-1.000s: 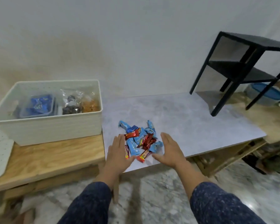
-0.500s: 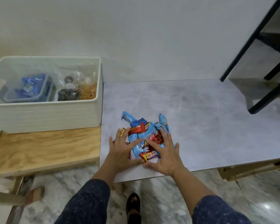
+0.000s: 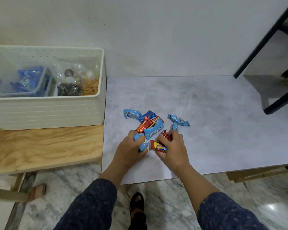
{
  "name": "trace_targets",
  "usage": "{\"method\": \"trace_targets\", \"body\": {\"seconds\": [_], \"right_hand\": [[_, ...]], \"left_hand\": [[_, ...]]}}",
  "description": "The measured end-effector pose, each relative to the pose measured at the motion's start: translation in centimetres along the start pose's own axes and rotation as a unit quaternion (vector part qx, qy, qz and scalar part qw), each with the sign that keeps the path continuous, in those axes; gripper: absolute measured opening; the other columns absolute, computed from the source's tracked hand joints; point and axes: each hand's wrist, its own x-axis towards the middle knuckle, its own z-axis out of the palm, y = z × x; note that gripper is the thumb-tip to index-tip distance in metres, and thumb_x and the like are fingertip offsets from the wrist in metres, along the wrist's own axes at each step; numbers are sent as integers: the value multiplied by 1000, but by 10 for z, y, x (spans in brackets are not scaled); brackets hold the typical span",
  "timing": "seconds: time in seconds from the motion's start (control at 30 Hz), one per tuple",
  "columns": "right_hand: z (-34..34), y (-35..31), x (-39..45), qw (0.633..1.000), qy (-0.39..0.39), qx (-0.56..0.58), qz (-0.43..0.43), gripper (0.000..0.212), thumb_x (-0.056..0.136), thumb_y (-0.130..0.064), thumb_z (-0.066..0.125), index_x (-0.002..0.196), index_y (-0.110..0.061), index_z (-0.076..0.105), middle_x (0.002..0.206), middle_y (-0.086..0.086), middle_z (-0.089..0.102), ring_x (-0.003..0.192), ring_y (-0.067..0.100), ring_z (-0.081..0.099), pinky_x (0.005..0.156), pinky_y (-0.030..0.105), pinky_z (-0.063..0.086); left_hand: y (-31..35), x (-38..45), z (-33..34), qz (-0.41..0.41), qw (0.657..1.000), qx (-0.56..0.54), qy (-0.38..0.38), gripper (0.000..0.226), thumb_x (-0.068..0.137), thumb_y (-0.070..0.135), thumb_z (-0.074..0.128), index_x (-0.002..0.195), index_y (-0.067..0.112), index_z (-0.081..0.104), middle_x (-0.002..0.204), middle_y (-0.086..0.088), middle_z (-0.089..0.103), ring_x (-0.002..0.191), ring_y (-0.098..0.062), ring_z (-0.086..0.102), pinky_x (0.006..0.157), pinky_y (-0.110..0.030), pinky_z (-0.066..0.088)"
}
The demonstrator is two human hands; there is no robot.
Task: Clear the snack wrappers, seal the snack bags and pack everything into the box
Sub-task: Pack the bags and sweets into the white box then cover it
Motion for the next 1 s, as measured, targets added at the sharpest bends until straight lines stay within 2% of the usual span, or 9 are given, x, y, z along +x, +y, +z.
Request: {"method": "trace_targets", "body": {"seconds": [0.2,0.27,0.37,0.47,0.6,0.73,0.87,0.93,1.0], "right_hand": [[-40,-11,0,999,14,27,-12,39,65,-28,81,101,-22,67,112,17,52,96,36,51,68,39,53],[-65,-24,7,999,25,29,-27,38,64,-27,82,99,-23,67,110,17,53,95,35,52,66,41,54],[-109,-57,38,997,52,40,-50,35,63,-25,83,94,-21,67,102,14,52,89,33,50,62,39,52],[-143,-104,74,992,80,42,-90,34,62,-20,80,93,-19,66,101,15,50,89,33,49,62,38,51],[-152,-176,117,984,80,58,-148,32,69,-22,73,99,-20,65,108,13,48,94,29,45,69,35,48],[-127,-237,154,980,15,70,-187,35,70,-27,73,104,-21,64,106,9,44,94,27,44,73,31,43],[-89,-273,184,981,-35,77,-173,38,73,-36,73,108,-25,62,108,7,42,96,26,49,74,29,45],[-78,-283,194,984,-69,71,-150,45,74,-43,70,115,-31,56,118,4,40,104,28,52,78,32,50],[-70,-284,201,983,-127,32,-132,66,73,-51,68,131,-40,41,138,2,32,121,28,47,91,38,47]], "left_hand": [[12,0,-49,-55,997,-48,10,29,75,27,74,97,11,64,106,-16,57,68,-24,62,55,-24,49],[17,10,-81,-43,997,-47,43,26,76,29,72,93,13,61,105,-16,57,65,-26,61,53,-22,44],[14,35,-138,-12,992,-44,121,22,75,38,57,86,21,50,95,-15,57,54,-24,55,46,-20,41],[-4,55,-192,-26,984,-21,174,22,73,29,69,84,15,55,96,-17,56,58,-29,56,47,-22,40],[-50,66,-245,-99,979,11,175,26,77,28,72,89,10,59,104,-16,52,65,-32,58,52,-26,39],[-105,72,-275,-215,969,20,121,30,87,38,60,106,17,53,119,-9,44,88,-32,58,69,-31,43],[-164,79,-278,-250,968,4,17,40,85,42,59,117,22,46,124,-8,42,105,-31,54,84,-38,48],[-188,81,-272,-250,967,2,-51,59,82,44,62,134,27,38,135,-7,39,123,-30,45,97,-41,44],[-203,78,-265,-247,962,22,-116,77,81,47,62,145,31,23,150,-6,25,138,-29,28,109,-47,34]]}}
